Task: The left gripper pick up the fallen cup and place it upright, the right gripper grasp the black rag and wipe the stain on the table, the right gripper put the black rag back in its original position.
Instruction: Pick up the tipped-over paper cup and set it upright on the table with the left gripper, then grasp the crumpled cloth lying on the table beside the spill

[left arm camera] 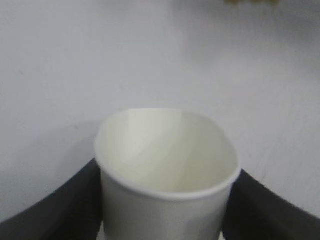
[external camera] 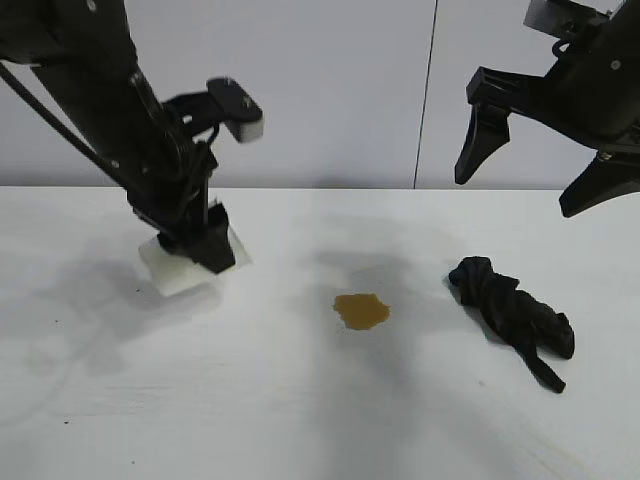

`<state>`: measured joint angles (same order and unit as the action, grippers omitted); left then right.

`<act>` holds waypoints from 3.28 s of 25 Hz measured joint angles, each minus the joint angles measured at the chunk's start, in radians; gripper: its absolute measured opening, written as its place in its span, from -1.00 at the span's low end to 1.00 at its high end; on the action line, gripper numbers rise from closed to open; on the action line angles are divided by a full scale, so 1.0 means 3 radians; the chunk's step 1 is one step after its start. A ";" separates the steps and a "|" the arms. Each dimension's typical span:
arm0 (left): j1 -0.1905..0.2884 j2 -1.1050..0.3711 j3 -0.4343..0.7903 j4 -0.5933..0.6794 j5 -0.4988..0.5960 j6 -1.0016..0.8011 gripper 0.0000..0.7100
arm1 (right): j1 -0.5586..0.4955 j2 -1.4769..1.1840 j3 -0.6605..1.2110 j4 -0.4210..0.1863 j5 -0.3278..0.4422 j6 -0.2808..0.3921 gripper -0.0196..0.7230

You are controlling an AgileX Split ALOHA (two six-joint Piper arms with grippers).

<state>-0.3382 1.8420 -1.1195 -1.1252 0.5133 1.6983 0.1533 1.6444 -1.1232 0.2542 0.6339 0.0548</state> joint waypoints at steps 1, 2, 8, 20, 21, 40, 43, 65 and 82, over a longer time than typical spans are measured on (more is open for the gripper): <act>0.0066 0.0000 0.0087 -0.0406 0.0179 0.0496 0.22 | 0.0000 0.0000 0.0000 0.0000 0.0000 0.0000 0.90; 0.0135 0.0000 0.0166 -0.0905 0.0381 0.0907 0.22 | 0.0000 0.0000 0.0000 0.0000 0.0000 0.0000 0.90; 0.0562 0.0076 0.0516 -0.1834 0.1397 0.2349 0.22 | 0.0000 0.0000 0.0000 0.0000 0.0004 0.0000 0.90; 0.1035 0.1011 0.0520 -0.1907 0.2057 0.2917 0.22 | 0.0000 0.0000 0.0000 -0.0002 0.0004 0.0000 0.90; 0.1035 0.1042 0.0520 -0.1910 0.2057 0.2978 0.22 | 0.0000 0.0000 0.0000 -0.0002 0.0005 0.0000 0.90; 0.1046 0.1066 0.0520 -0.1914 0.2087 0.3487 0.78 | 0.0000 0.0000 0.0000 -0.0002 0.0072 0.0000 0.90; 0.1058 0.0909 0.0520 -0.1911 0.2075 0.2963 0.83 | 0.0000 0.0000 0.0000 -0.0002 0.0078 0.0000 0.90; 0.0489 -0.0434 0.0040 0.1169 0.0222 -0.3680 0.94 | 0.0000 0.0401 0.0000 -0.0611 0.0115 0.0142 0.90; 0.0489 -0.0434 0.0040 0.1243 0.0343 -0.3722 0.94 | 0.0137 0.1089 -0.0022 -0.0784 -0.0338 0.0420 -0.70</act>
<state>-0.1915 1.7118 -1.1075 -0.7523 0.6162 0.5818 0.1944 1.9712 -1.1299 0.0190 0.5325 0.1809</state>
